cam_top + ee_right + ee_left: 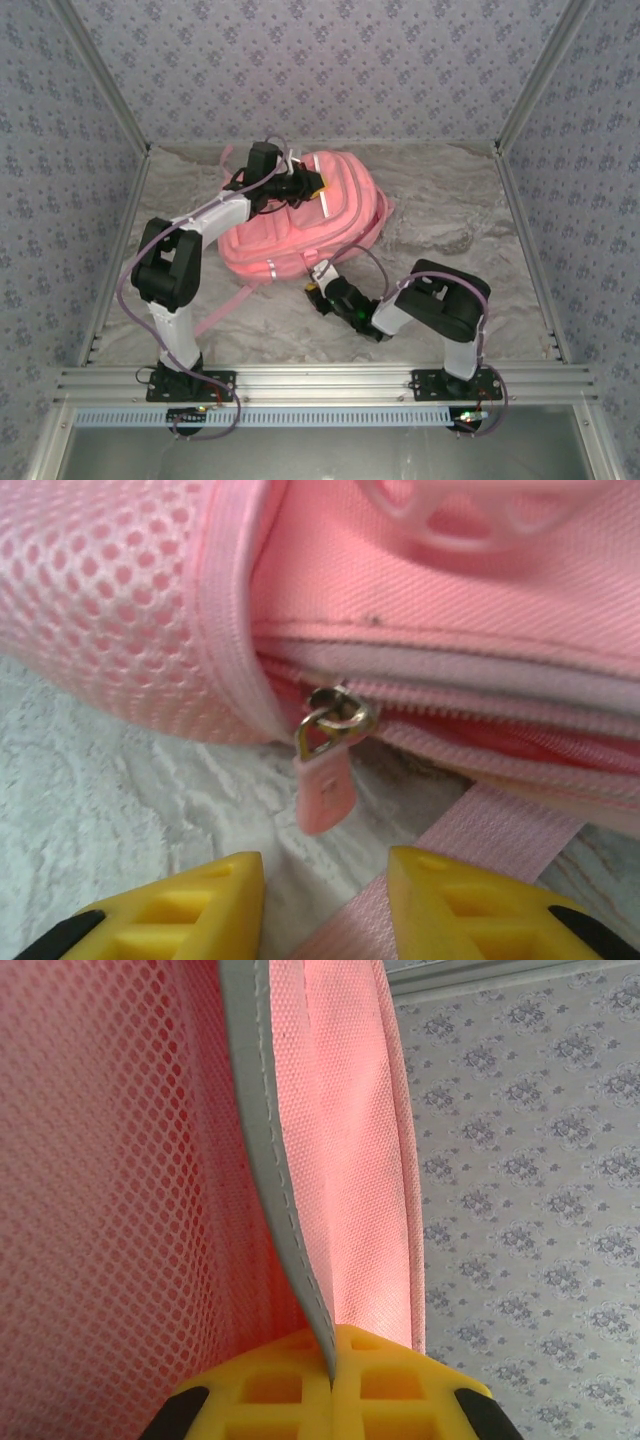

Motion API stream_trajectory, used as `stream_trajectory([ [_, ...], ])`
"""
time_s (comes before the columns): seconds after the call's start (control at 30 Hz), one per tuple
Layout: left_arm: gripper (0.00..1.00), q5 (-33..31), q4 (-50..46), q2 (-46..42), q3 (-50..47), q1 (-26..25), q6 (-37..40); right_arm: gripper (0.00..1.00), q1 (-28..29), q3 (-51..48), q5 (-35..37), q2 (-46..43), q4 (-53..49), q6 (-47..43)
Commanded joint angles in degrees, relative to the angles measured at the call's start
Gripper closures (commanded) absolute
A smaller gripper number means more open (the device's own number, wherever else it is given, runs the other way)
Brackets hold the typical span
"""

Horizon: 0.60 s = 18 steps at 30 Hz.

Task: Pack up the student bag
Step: Zip the student bag at the top-center of the table.

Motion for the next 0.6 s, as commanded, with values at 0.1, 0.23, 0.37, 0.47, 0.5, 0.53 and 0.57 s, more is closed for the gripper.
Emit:
stream_trajectory([
  [0.1, 1.0, -0.26, 1.12, 1.29, -0.64, 0.27, -0.55, 0.6, 0.0, -0.29, 5.37, 3.16, 7.71, -2.98],
  [0.23, 1.0, -0.2, 1.67, 1.4, -0.91, 0.21, -0.91, 0.59, -0.04, -0.63, 5.65, 4.29, 10.68, -3.41],
  [0.37, 1.0, -0.22, 1.84, 1.6, -1.08, 0.08, -0.99, 0.59, 0.06, -0.36, 6.25, 5.04, 11.98, -3.61],
  [0.47, 1.0, -0.13, 2.02, 1.69, -1.33, 0.01, -1.07, 0.59, 0.02, -0.03, 6.69, 5.4, 12.32, -3.53],
  [0.5, 1.0, -0.15, 2.11, 1.69, -1.35, -0.09, -1.08, 0.6, -0.08, 0.1, 7.03, 5.49, 12.23, -3.4],
  [0.53, 1.0, -0.26, 2.11, 1.69, -1.43, -0.1, -1.08, 0.61, -0.14, 0.17, 7.4, 5.65, 12.18, -3.02],
  [0.57, 1.0, -0.22, 2.19, 1.69, -1.53, -0.1, -1.04, 0.62, -0.36, 0.17, 7.25, 5.68, 12.37, -2.68],
])
